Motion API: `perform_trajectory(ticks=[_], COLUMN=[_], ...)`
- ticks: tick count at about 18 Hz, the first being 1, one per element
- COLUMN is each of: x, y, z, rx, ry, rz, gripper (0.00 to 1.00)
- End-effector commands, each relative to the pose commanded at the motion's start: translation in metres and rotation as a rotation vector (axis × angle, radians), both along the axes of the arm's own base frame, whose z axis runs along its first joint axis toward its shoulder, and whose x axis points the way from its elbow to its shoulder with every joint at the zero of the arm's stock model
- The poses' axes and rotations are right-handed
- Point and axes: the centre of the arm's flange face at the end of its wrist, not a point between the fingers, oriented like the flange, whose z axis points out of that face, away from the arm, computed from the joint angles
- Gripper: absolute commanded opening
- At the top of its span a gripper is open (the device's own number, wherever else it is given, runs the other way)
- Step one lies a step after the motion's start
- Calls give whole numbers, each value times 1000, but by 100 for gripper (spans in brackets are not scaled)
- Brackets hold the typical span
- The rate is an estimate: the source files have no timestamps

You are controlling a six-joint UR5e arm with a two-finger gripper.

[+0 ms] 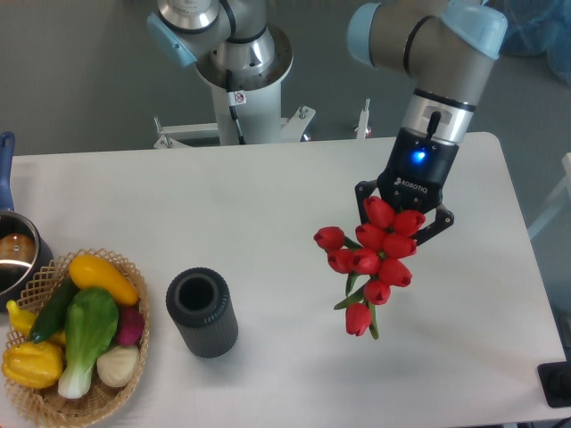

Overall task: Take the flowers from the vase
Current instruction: 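Carry the held tulips away from the vase over the open table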

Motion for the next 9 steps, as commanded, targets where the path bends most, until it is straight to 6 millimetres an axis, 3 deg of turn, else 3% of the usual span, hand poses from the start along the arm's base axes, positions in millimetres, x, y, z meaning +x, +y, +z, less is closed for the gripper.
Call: perform_trajectory(ticks=[3,5,9], x=[5,13,13], y=[4,16,13], z=[-7,-22,-28], rx=[-76,-169,-256], ry=[8,26,58], rz=[-4,-28,-10], gripper=[13,16,16])
